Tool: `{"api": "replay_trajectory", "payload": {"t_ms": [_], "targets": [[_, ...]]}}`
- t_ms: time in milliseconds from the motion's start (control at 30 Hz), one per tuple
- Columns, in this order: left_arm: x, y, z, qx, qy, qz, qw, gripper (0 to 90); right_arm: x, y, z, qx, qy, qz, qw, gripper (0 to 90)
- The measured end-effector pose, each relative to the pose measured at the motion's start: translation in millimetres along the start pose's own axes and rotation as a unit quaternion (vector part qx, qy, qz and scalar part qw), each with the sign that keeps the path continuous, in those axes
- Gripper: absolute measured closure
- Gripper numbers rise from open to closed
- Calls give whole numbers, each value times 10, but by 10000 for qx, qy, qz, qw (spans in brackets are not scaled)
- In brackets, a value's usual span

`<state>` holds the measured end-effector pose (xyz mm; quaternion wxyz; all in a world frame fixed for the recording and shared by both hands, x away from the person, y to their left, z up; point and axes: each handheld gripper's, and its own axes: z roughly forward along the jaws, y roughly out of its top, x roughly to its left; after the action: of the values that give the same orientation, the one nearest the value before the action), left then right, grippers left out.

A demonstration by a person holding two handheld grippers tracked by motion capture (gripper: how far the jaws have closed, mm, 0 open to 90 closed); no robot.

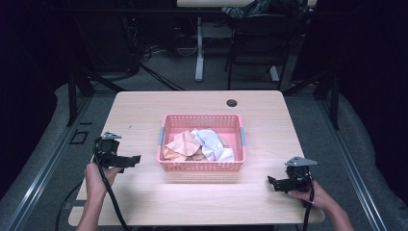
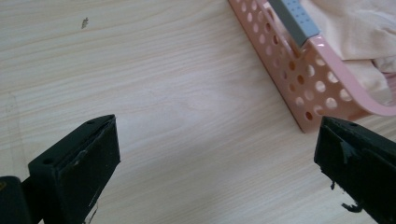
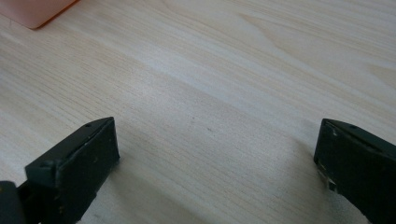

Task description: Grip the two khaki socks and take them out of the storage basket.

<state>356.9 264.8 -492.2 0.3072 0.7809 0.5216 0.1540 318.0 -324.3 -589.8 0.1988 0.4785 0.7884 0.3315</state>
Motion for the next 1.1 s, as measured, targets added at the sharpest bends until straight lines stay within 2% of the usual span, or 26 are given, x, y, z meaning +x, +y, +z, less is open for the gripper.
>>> {"api": "replay_trajectory", "payload": {"t_ms": [233, 433, 467, 500, 567, 767, 800, 1100], "targets": [[-73, 135, -49, -54, -106, 149, 9998, 3, 0, 2, -5, 27, 14, -12, 10000, 0], [-174, 340, -90, -45, -174, 368, 9992, 1, 1, 2, -5, 25, 14, -11, 10000, 0], [-218, 413, -89, -64, -226, 431, 9988, 1, 1, 2, -5, 25, 14, -12, 10000, 0], [-218, 413, -89, -64, -226, 431, 9988, 1, 1, 2, -5, 26, 13, -13, 10000, 0], [-320, 519, -62, -33, -293, 571, 9979, 1, 1, 2, -5, 25, 13, -14, 10000, 0], [-501, 677, 21, -1, -413, 752, 9963, 0, 2, 2, -6, 24, 10, -15, 10000, 0], [-573, 726, 66, 54, -453, 841, 9954, 0, 2, 2, -5, 23, 10, -14, 10000, 0], [-763, 838, 240, 234, -606, 1014, 9927, 0, 2, 2, -6, 26, 10, -15, 10000, 0]]}}
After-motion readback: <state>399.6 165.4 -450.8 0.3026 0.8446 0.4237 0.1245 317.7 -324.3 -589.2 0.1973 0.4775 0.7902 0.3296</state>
